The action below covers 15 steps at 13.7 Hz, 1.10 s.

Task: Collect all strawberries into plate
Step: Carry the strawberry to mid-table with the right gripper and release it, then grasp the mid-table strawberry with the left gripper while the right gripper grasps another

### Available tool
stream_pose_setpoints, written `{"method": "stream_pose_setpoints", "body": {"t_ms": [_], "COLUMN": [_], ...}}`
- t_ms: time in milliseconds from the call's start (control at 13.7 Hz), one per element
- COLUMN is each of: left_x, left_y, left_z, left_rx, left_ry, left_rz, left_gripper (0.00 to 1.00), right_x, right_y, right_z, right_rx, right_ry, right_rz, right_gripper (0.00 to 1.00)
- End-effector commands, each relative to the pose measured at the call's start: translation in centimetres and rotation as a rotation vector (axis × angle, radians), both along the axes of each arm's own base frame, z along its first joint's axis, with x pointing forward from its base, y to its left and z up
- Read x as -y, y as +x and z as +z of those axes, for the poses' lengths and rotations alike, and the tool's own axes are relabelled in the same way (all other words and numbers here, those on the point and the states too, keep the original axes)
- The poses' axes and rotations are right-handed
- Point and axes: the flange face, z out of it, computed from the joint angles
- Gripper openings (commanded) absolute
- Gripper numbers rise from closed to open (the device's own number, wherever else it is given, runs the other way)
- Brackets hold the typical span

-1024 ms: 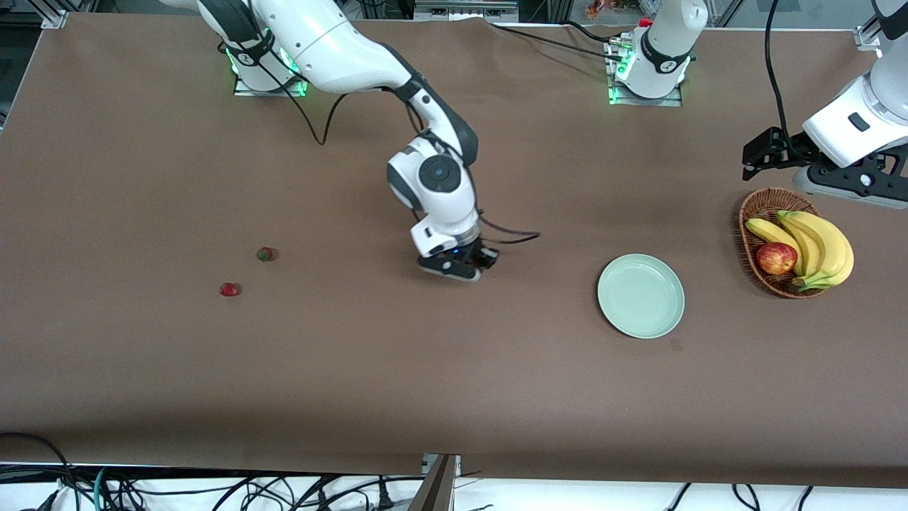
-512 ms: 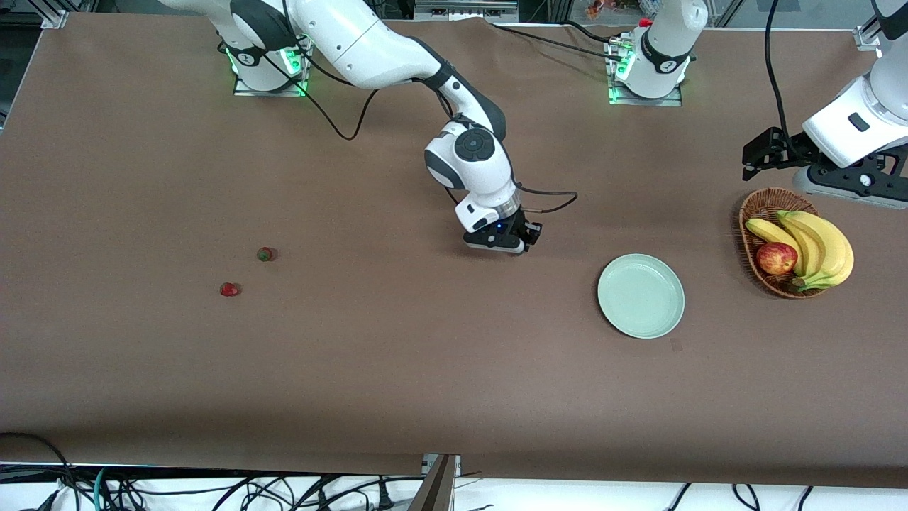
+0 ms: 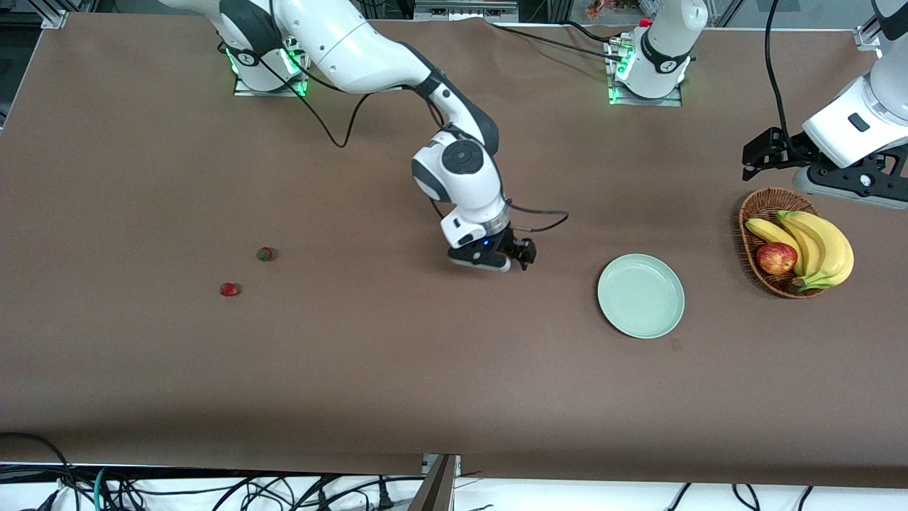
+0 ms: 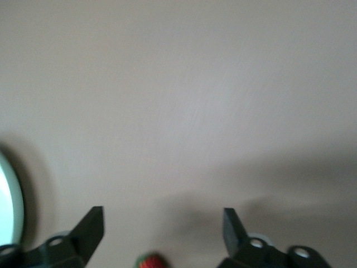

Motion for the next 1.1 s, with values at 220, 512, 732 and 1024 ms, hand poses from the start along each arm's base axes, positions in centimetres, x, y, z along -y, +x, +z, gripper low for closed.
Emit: {"method": "stream_pose_setpoints", "body": {"t_ms": [220,512,732,1024], "left_x": [5.9,12.7,18.0,26.6], "left_y": [1.9,4.4,4.1,1.5], "left_z": [-6.2,-17.3,-22.4,-29.4], "left_rx": [-0.133,-0.218,-0.181,-0.099], "left_ry": [-0.015,-0.043,-0.017,-0.001], "left_rz": [-0.088,-0.004,0.150,0.314], "left_gripper": [1.00,1.00,1.00,1.00], "right_x": [12.1,22.9,30.7,40.0], "right_y": [7.6,12.4,14.5,15.6], "right_z": [3.8,2.8,1.9,0.0], "right_rx": [-0.118,-0.211,-0.304,-0.401], "right_ry": [-0.186,-0.284,-0.318,-0.370], "right_rz": [0.144,0.326,0.397,0.461], "right_gripper": [1.00,1.00,1.00,1.00]}}
